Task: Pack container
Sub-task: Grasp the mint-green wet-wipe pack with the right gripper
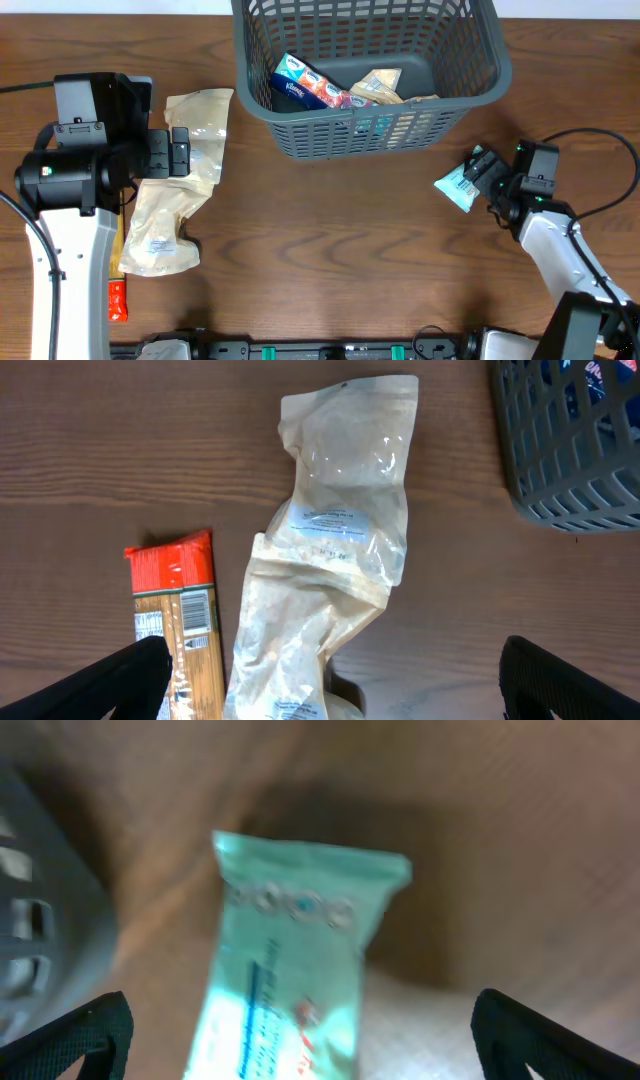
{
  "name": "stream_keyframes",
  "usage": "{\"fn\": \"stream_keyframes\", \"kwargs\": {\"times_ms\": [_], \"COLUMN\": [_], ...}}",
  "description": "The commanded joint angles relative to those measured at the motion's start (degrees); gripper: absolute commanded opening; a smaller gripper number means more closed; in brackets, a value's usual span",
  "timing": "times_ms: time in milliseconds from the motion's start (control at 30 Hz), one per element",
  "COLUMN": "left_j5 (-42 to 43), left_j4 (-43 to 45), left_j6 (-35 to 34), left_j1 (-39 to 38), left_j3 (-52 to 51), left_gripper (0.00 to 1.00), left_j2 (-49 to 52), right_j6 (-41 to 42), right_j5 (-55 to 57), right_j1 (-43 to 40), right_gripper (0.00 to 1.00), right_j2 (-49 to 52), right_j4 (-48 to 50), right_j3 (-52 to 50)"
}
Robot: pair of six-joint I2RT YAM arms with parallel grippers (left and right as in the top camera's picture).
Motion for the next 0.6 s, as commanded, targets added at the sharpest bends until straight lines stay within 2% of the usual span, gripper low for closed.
{"fn": "stream_keyframes", "kwargs": {"times_ms": [0,133,300,567], "left_j5": [-0.07,-0.09,-0.09,-0.07], "left_j4": [-0.37,-1.03,-1.86,-2.08], "left_j6": [0.74,0.74,0.76,0.76], "left_j1": [-0.07,-0.07,-0.07,-0.07], "left_j3": [0.42,0.42,0.42,0.42], "left_gripper": [0.98,0.99,0.99,0.99], "left_j2": [0.20,0.20,0.20,0.20], "right_j6": [3.34,8.31,9.11,9.14], "right_j5": [0.81,3.82,4.55,5.01], "right_j1": [1.16,2.36,3.43,3.82], "right_gripper": [0.91,0.91,0.90,0.79], "right_j2": [1.84,3.52,5.31,6.47], "right_j4": [1.25,1.86,3.91,4.26], "right_j3": [-0.35,-0.35,-0.35,-0.35]}}
